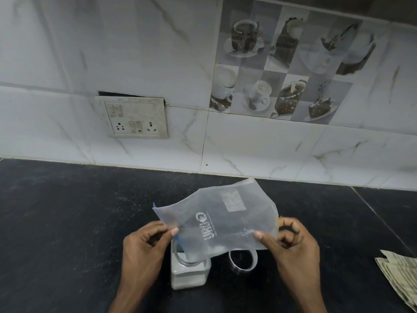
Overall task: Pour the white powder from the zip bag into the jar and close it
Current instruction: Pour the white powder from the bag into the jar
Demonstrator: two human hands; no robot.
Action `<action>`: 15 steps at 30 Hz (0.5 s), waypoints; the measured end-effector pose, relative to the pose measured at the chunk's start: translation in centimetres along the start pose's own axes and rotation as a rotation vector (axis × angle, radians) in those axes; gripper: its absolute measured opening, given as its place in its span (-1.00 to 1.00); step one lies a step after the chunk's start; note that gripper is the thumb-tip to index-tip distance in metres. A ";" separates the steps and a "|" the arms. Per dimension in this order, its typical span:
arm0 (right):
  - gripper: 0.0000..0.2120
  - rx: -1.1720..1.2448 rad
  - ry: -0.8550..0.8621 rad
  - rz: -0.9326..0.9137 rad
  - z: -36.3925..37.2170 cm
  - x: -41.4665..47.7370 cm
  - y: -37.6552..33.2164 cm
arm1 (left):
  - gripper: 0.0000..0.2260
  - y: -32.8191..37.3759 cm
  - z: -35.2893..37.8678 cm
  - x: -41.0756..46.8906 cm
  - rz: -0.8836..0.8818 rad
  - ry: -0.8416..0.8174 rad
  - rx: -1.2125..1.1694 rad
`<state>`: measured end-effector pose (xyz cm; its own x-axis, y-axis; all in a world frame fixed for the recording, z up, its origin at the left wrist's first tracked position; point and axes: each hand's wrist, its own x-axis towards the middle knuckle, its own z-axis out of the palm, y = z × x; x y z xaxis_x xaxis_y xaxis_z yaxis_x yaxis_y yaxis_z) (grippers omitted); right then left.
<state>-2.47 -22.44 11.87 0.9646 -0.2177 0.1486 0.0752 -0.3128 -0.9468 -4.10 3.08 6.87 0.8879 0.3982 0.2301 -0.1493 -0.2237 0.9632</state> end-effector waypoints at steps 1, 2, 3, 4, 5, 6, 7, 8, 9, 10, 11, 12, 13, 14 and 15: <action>-0.70 0.013 -0.023 0.003 0.0 0.0 0.0 | -0.74 0.0 0.0 0.0 0.004 0.001 0.009; -0.70 0.027 -0.048 0.007 0.0 0.0 -0.1 | -0.74 0.0 0.1 0.0 0.008 -0.002 0.018; -0.69 0.039 -0.065 0.011 0.0 0.1 -0.2 | -0.75 0.1 0.1 0.0 0.011 -0.004 0.027; -0.66 0.043 -0.067 0.013 0.1 0.1 -0.2 | -0.75 0.1 0.1 0.0 0.014 -0.006 0.032; -0.63 0.040 -0.055 0.012 0.1 0.1 -0.2 | -0.76 0.1 0.2 0.0 0.012 -0.006 0.033; -0.61 0.030 -0.032 0.008 0.2 0.1 -0.1 | -0.76 0.1 0.1 0.0 0.010 -0.005 0.028; -0.61 0.021 -0.004 0.006 0.2 0.1 -0.1 | -0.76 0.1 0.1 0.0 0.008 -0.002 0.023; -0.63 0.022 0.015 0.005 0.1 0.1 -0.1 | -0.76 0.1 0.1 0.1 0.008 0.001 0.019; -0.66 0.035 0.019 0.004 0.1 0.2 0.0 | -0.75 0.0 0.0 0.1 0.007 0.004 0.019; -0.68 0.060 0.008 0.005 0.1 0.2 -0.1 | -0.75 0.0 0.0 0.2 0.006 0.004 0.019; -0.69 0.091 -0.011 0.008 0.1 0.1 -0.2 | -0.75 0.0 0.0 0.2 0.003 0.001 0.020; -0.67 0.116 -0.030 0.014 0.2 0.1 -0.3 | -0.76 0.0 0.1 0.2 0.001 -0.004 0.018; -0.62 0.129 -0.046 0.016 0.2 0.1 -0.3 | -0.77 -0.1 0.1 0.1 -0.001 -0.007 0.019; -0.57 0.128 -0.060 0.014 0.3 0.1 -0.4 | -0.78 -0.1 0.1 0.1 -0.002 -0.010 0.019; -0.51 0.124 -0.071 0.007 0.3 0.1 -0.6 | -0.78 -0.1 0.2 0.1 -0.005 -0.011 0.020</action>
<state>-2.32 -22.01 12.36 0.9803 -0.1523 0.1257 0.0951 -0.1937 -0.9764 -3.90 3.01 6.76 0.8931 0.3900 0.2241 -0.1365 -0.2397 0.9612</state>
